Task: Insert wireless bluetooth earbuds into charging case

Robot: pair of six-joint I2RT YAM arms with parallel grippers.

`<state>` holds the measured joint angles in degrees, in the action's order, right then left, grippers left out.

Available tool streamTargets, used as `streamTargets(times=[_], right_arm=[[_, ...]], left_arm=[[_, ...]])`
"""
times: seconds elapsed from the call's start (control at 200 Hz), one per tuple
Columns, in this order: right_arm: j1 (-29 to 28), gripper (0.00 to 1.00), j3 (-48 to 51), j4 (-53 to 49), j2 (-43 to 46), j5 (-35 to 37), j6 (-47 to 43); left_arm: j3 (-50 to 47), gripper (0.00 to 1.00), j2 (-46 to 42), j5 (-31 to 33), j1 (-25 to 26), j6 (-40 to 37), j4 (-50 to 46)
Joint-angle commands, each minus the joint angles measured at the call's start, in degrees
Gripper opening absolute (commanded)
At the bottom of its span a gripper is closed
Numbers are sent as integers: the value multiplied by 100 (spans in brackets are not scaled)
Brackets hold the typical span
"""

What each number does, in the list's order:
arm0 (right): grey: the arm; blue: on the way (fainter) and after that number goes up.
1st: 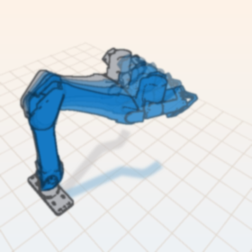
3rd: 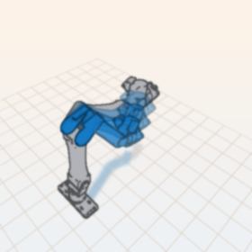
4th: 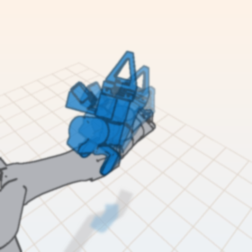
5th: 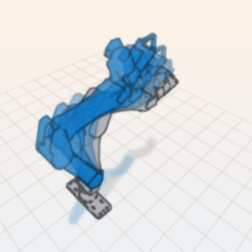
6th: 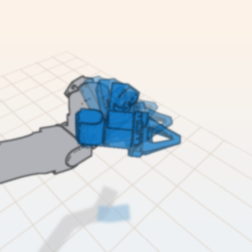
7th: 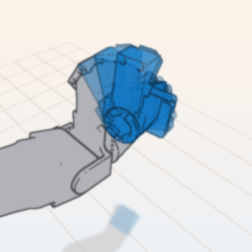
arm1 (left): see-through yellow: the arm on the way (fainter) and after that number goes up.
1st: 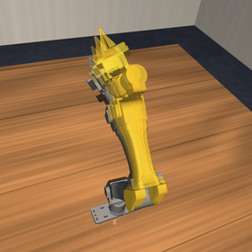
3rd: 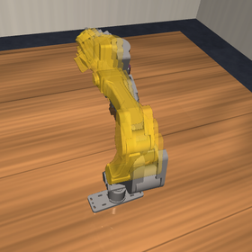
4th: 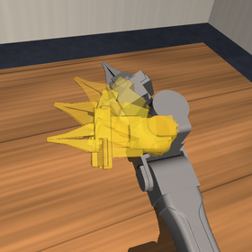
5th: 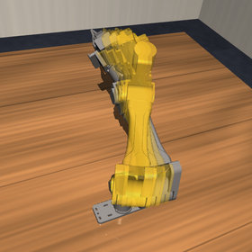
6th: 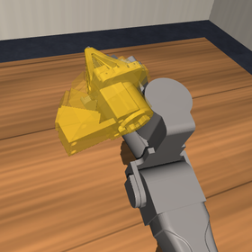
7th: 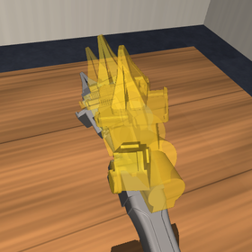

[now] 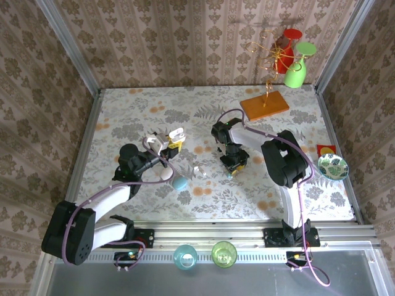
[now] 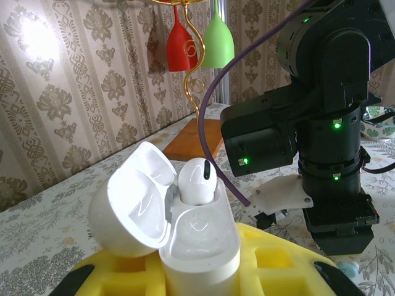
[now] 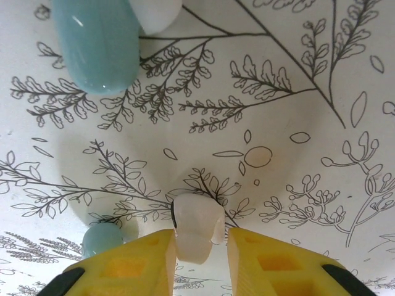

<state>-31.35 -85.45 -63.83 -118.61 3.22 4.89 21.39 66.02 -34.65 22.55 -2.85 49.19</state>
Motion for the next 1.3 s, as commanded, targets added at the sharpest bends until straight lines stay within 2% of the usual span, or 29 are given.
streamTargets(times=[0.0, 0.185, 0.35, 0.905, 1.295], right_arm=[[-2, 34, -211, -210, 158, -4, 23], [19, 42, -616, -394, -131, 82, -68], [24, 43, -901, -532, -489, 74, -120], [24, 38, -783, -748, -724, 104, -251], [15, 30, -654, -624, -812, 107, -253]], left_arm=[[93, 0, -98, -59, 42, -66, 89], [123, 0, -63, -85, 48, -75, 117], [95, 0, -119, -64, 44, -83, 92], [85, 0, -37, -41, 39, -136, 107], [76, 0, -32, -41, 35, -101, 146]])
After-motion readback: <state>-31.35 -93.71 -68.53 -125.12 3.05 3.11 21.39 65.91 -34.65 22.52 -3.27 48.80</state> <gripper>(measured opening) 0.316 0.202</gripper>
